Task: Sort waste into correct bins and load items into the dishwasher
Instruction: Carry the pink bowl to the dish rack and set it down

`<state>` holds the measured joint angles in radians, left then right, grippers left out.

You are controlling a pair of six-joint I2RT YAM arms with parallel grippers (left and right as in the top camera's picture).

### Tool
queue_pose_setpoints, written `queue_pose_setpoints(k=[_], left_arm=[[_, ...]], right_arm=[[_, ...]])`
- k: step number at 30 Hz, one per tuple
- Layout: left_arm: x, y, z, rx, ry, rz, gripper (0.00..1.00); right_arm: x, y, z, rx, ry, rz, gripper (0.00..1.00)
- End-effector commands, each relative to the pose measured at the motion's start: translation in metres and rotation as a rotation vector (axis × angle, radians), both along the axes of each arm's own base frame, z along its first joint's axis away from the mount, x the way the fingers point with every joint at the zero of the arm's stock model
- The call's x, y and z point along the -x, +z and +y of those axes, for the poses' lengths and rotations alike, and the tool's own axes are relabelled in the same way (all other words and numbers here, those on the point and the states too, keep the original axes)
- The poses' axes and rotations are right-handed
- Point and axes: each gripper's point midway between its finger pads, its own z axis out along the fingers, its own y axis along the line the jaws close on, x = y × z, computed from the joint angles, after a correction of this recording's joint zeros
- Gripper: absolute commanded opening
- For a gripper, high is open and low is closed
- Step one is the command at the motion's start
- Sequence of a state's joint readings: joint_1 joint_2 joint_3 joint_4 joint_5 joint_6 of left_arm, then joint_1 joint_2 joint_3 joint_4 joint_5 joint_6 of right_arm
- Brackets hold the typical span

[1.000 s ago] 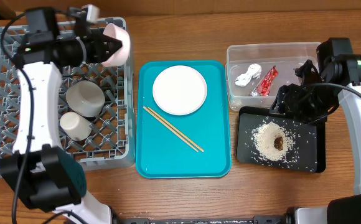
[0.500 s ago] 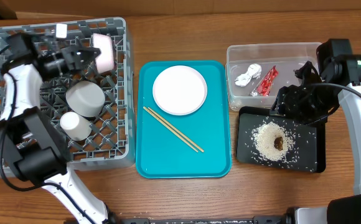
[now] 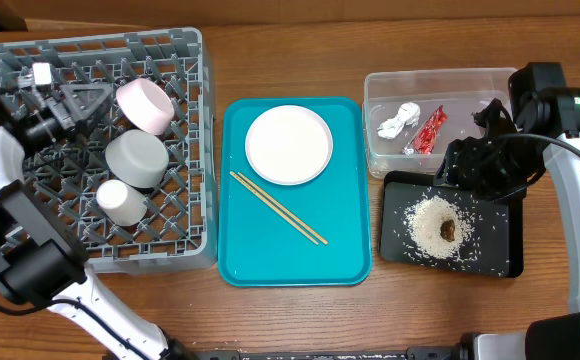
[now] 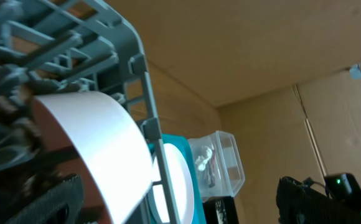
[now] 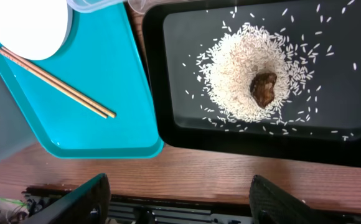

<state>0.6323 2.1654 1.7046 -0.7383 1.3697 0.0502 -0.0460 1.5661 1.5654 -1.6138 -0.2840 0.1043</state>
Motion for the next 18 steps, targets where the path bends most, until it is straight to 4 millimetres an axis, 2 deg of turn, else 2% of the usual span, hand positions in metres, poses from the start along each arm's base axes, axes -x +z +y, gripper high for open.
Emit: queue_pose_setpoints(k=[1, 4, 6, 10, 13, 14, 18], left_arm=[[0.009, 0.037, 0.009, -0.015, 0.026, -0.047, 1.00], [0.016, 0.064, 0.001, -0.093, 0.040, -0.068, 1.00], [0.021, 0.080, -0.011, -0.196, 0.062, -0.039, 1.00], [0.029, 0.091, -0.044, -0.396, 0.083, 0.044, 1.00], [0.036, 0.088, -0.087, -0.541, 0.046, 0.116, 1.00], [0.040, 0.081, -0.117, -0.600, 0.000, 0.160, 1.00], [0.051, 0.051, -0.187, -0.723, -0.107, 0.282, 1.00]], right_arm=[[-0.002, 0.010, -0.001, 0.005, -0.001, -0.040, 0.73], [-0.002, 0.010, -0.001, 0.006, -0.001, -0.040, 0.73], [-0.002, 0.010, -0.001, 0.006, -0.001, -0.040, 0.73], [-0.001, 0.008, -0.007, 0.042, -0.009, -0.036, 0.75], [-0.002, 0.005, -0.024, 0.139, -0.074, -0.023, 0.77], [-0.004, 0.004, -0.032, 0.186, -0.099, -0.024, 0.79], [-0.005, 0.004, -0.033, 0.188, -0.099, -0.031, 0.80]])
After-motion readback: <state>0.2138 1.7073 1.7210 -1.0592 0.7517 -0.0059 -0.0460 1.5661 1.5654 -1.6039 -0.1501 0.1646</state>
